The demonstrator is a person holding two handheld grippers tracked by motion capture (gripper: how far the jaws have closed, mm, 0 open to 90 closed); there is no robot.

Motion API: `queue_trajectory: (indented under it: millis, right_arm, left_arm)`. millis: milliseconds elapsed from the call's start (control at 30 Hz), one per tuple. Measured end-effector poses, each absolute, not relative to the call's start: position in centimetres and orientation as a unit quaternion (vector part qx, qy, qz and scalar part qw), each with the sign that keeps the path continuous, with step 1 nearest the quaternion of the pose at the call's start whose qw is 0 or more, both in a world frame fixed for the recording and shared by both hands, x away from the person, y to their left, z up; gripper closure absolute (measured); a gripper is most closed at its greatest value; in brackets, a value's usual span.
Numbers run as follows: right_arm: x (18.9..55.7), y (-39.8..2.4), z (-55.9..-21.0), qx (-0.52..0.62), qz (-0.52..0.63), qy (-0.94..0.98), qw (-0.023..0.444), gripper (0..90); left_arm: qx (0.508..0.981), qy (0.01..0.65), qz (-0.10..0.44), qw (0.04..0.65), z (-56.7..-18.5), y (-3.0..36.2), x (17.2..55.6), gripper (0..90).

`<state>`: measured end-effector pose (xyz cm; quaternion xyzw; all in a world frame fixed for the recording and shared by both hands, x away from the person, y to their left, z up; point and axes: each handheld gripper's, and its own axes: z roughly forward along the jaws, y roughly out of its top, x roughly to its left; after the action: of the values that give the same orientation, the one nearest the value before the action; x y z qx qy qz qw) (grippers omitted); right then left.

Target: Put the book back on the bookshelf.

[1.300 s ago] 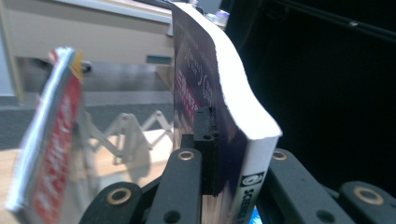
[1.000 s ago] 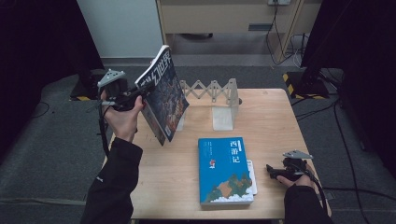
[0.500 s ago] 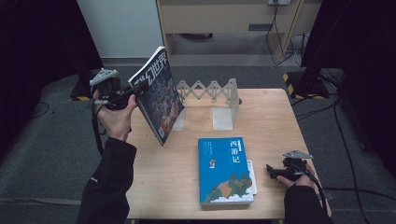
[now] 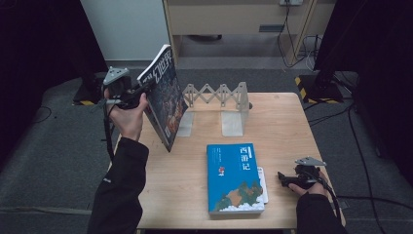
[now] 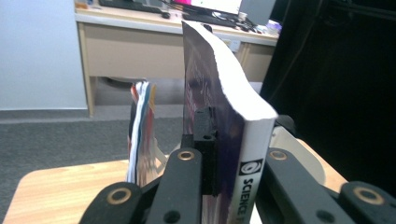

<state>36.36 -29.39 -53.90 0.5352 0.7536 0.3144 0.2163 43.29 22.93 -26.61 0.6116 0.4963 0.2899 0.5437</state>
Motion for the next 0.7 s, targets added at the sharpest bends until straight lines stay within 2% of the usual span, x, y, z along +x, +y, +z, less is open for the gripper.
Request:
queue_trajectory:
  millis: [700]
  right_arm:
    - [36.4,-29.4,-53.9,0.534,0.314,0.754,0.217,2.2]
  left_arm:
    - [0.607,0.514,0.308,0.522,-30.7,20.3,47.3,82.3]
